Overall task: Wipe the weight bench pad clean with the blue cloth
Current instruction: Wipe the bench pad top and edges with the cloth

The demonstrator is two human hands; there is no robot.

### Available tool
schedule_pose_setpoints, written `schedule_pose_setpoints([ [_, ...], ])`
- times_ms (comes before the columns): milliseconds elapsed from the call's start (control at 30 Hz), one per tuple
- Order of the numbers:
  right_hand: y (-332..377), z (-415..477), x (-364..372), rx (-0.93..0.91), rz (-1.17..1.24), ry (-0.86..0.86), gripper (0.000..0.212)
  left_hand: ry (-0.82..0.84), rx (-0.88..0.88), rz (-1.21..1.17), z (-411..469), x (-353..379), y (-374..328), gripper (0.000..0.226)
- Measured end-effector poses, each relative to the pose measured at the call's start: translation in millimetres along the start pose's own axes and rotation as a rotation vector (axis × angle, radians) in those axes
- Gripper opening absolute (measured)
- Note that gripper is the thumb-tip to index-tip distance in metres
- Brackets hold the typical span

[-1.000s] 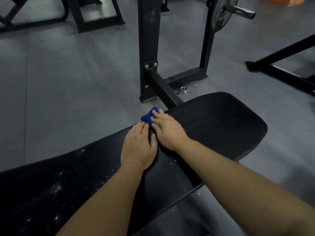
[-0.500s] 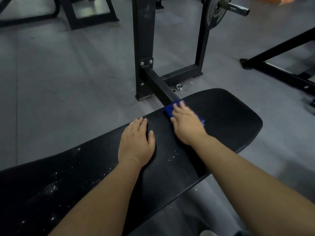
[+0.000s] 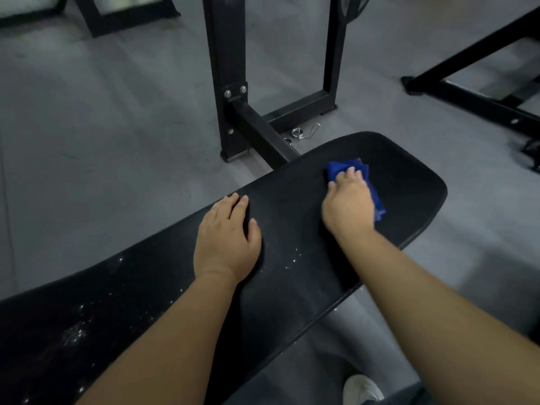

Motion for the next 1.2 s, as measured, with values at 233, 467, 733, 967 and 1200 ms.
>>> schedule_pose_setpoints([
  [233, 35.9, -62.2, 19.8, -0.457, 0.013, 0.220, 0.046, 0.019, -0.016, 0.022, 0.5, 0.3, -0.4, 0.053],
  [467, -50.0, -22.0, -27.6, -0.174, 0.043, 0.085, 0.036, 0.015, -0.015, -0.004, 0.0, -0.3, 0.1, 0.051],
  [733, 27.6, -76.5, 25.3, -0.219, 0.081, 0.031, 0.038, 0.006, -0.005, -0.007, 1.1, 0.3, 1.6, 0.051],
  [967, -30.4, -59.7, -6.3, -0.212, 0.034, 0.047, 0.038, 0.017, -0.014, -0.024, 1.2, 1.3, 2.6, 0.051],
  [1200, -5.3, -95.3, 8.3, -0.118, 0.125, -0.011, 0.036, 0.038, -0.018, -0.013, 0.5, -1.5, 0.4, 0.051],
])
Point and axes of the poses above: each hand's wrist, its own z-axis towards the middle knuckle, its own x-axis out of the palm, y = z × x, the point moved 3 cm from there along z, towards the middle knuckle, and after that the axes turned 14 degrees about y, right-handed, at the moved point
